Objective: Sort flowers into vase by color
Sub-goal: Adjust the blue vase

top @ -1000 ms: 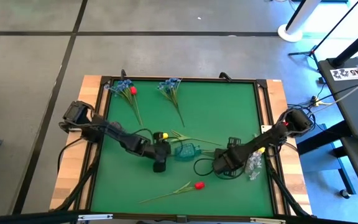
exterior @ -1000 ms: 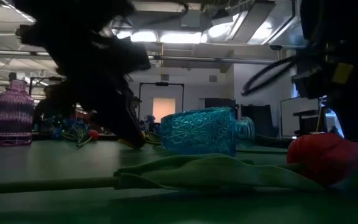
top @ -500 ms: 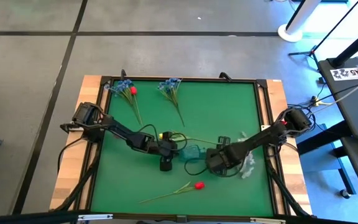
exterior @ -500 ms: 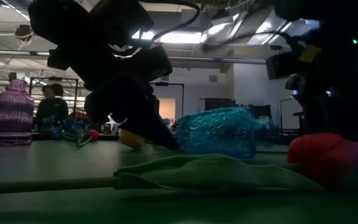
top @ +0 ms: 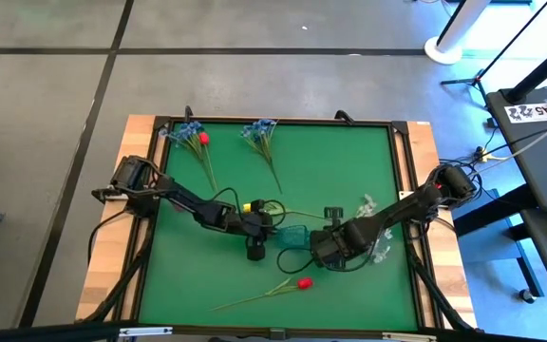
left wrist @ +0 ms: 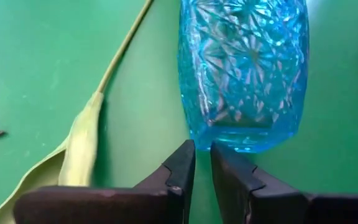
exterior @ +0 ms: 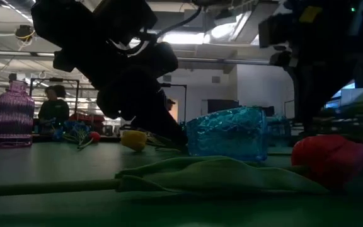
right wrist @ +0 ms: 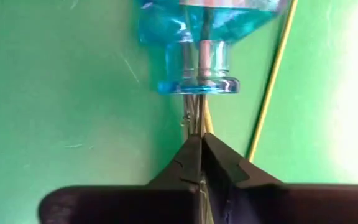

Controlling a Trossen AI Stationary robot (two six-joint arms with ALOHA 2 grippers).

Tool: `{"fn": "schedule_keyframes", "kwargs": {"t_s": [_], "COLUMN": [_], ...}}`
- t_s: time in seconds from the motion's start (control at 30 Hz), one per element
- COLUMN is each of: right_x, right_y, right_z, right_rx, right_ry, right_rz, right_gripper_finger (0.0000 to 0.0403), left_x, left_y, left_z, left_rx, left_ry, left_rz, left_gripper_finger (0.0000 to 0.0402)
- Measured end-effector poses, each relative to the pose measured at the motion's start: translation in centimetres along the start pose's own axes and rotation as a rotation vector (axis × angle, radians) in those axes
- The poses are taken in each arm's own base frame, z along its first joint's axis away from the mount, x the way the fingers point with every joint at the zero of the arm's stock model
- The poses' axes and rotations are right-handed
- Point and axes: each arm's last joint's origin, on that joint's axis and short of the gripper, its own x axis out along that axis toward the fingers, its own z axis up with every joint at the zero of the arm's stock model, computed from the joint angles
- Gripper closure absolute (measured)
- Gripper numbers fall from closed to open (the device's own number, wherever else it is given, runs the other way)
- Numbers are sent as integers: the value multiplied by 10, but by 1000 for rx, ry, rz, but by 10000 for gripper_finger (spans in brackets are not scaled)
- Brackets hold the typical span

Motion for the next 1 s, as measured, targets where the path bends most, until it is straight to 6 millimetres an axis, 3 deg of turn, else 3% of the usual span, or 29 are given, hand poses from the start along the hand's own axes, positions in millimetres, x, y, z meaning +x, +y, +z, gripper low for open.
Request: {"fn": "schedule_keyframes", "kwargs": {"t_s": [0.17,0.37,0.5,0.6,0.8,1.0], "right_x": [0,0,-1,10,38,42], "right_y": [-3,-2,-5,-4,-3,-9], "right_z": [-3,-3,-15,-24,-36,-35], "right_rx": [26,52,91,129,149,154], "right_ry": [45,57,185,219,163,120], "right_rz": [11,30,8,31,33,-40], "right_gripper_finger": [342,236,164,130,133,223], "left_x": [0,0,-1,-1,6,27], "left_y": [-2,-2,-3,-5,-7,-12], "left_z": [0,0,-1,-1,-4,-18], "left_rx": [3,3,7,9,-5,-14], "left_ry": [-2,1,2,3,-24,-80], "left_rz": [-3,-2,-6,-9,-16,-66], "left_gripper_finger": [351,351,351,351,351,351]}}
